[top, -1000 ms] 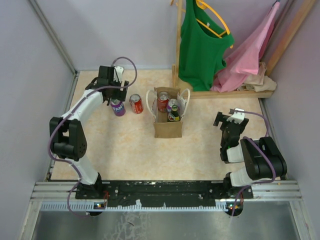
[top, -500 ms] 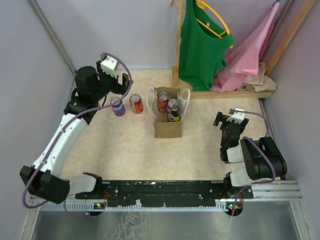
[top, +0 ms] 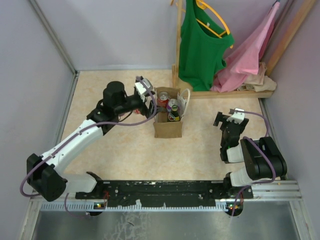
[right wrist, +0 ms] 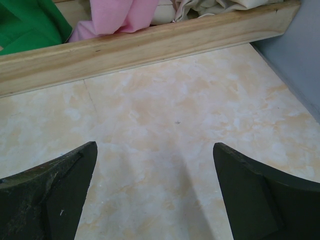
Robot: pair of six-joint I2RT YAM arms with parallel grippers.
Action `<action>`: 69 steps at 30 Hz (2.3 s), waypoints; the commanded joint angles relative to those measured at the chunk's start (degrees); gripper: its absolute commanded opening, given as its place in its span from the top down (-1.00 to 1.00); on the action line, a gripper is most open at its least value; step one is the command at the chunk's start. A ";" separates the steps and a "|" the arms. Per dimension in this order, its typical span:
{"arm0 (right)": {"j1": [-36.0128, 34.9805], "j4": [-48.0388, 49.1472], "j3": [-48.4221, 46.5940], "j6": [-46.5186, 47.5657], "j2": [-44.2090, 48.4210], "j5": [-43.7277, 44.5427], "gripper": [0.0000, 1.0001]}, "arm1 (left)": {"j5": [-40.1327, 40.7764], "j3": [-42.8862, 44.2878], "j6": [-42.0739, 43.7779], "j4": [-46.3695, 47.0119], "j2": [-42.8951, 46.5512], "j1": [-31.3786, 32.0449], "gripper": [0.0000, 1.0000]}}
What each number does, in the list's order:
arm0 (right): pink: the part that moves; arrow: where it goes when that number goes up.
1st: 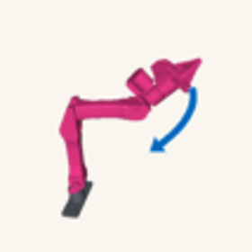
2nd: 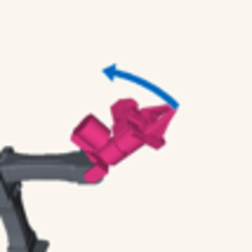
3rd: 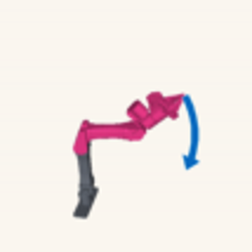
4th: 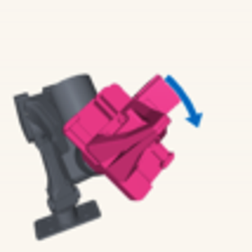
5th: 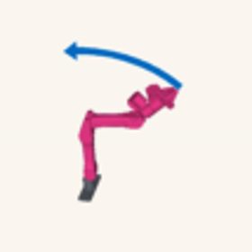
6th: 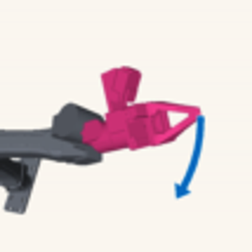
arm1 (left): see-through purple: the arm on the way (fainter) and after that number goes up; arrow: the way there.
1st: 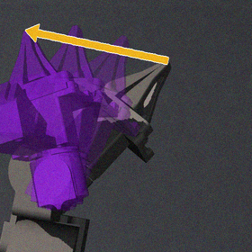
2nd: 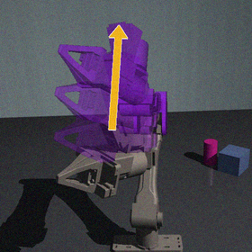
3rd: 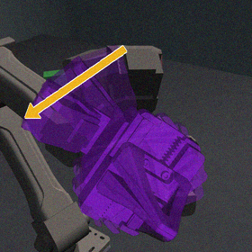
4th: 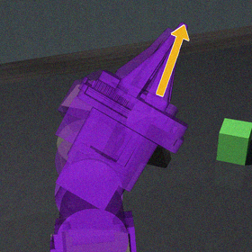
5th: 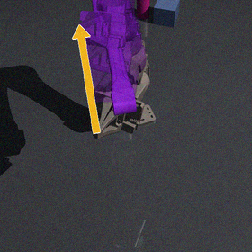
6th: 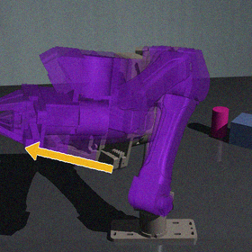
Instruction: Take the beverage out of the canvas bag
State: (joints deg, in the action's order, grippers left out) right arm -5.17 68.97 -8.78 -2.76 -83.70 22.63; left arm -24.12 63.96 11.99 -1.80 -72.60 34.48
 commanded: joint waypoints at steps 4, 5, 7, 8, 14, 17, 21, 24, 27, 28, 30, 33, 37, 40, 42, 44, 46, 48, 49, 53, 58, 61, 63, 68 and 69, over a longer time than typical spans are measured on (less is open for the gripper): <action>0.39 2.57 -1.06 -0.13 0.46 0.35 -0.98 | -10.18 -2.86 -1.77 12.32 -3.84 2.52 -0.78; 0.30 2.57 -1.07 -0.13 0.47 0.39 -0.98 | -10.22 -2.22 -2.32 12.16 -4.92 2.52 -0.78; 0.31 2.57 -1.07 -0.09 0.47 0.39 -0.98 | -11.24 -1.17 -3.16 11.92 -7.13 2.65 -0.77; 0.38 2.57 -1.07 -0.13 0.47 0.39 -0.98 | -11.57 -0.86 -3.42 12.03 -7.94 2.74 -0.77; 0.33 2.57 -1.06 -0.14 0.47 0.34 -0.98 | -10.76 0.48 -4.76 12.64 -11.56 2.79 -0.71; 0.36 2.57 -1.07 -0.07 0.47 0.34 -0.98 | -9.58 0.73 -4.79 13.32 -12.61 2.79 -0.69; 0.34 2.57 -1.06 -0.13 0.47 0.37 -0.98 | -7.34 1.23 -5.15 13.51 -14.17 2.83 -0.68; 0.34 2.57 -1.07 -0.10 0.46 0.39 -0.98 | -5.92 1.31 -5.00 14.04 -15.30 2.92 -0.67; 0.33 2.53 -1.06 -0.13 0.51 0.34 -0.98 | -4.62 1.25 -4.90 14.89 -16.17 2.87 -0.59; 0.33 2.57 -1.07 -0.08 0.47 0.38 -0.98 | -4.35 1.16 -4.87 15.21 -16.50 2.87 -0.56; 0.34 2.57 -1.07 -0.08 0.42 0.35 -0.98 | -4.03 1.24 -5.00 15.73 -17.36 2.87 -0.48; 0.34 2.57 -1.07 -0.14 0.42 0.36 -0.98 | -4.39 1.34 -5.38 16.16 -18.43 2.92 -0.45; 0.38 2.57 -1.07 -0.13 0.47 0.33 -0.98 | -4.89 0.98 -5.50 16.82 -19.60 3.13 -0.43; 0.34 2.57 -1.07 -0.13 0.47 0.34 -0.98 | -5.17 0.94 -5.57 17.12 -20.48 3.23 -0.42; 0.34 2.57 -1.07 -0.11 0.46 0.37 -0.98 | -4.96 0.42 -5.81 18.13 -20.99 3.23 -0.39; 0.34 2.57 -1.06 -0.09 0.46 0.34 -0.98 | -5.04 0.05 -6.10 19.25 -21.45 3.23 -0.30; 0.35 2.57 -1.02 -0.13 0.47 0.34 -0.98 | -5.06 -0.08 -6.32 19.96 -22.11 3.23 -0.18; 0.34 2.57 -1.07 -0.13 0.47 0.39 -0.98 | -5.11 -0.12 -6.41 20.32 -22.89 3.23 -0.16; 0.34 2.57 -1.07 -0.14 0.47 0.36 -0.98 | -5.19 -0.21 -6.57 20.65 -23.20 3.23 -0.15; 0.34 2.57 -1.07 -0.13 0.47 0.37 -0.98 | -5.26 -1.09 -6.64 22.28 -24.22 3.22 -0.10; 0.38 2.57 -1.07 -0.14 0.45 0.37 -0.98 | -4.67 -1.53 -6.68 23.16 -24.99 3.25 -0.10; 0.34 2.57 -1.07 -0.09 0.47 0.39 -0.98 | -4.47 -1.65 -6.78 23.67 -25.55 3.23 -0.09; 0.38 2.57 -1.07 -0.11 0.49 0.37 -0.98 | -4.49 -1.65 -6.86 23.92 -25.94 3.23 -0.10; 0.34 2.57 -1.07 -0.14 0.47 0.33 -0.98 | -4.05 -1.78 -6.70 24.28 -26.82 3.23 -0.09; 0.34 2.57 -1.07 -0.14 0.47 0.38 -0.98 | -3.96 -1.82 -6.65 24.37 -26.93 3.23 -0.08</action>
State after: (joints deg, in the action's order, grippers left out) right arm -5.17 68.97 -8.78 -2.76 -83.70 22.61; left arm -28.75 63.02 5.50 20.75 -98.43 37.54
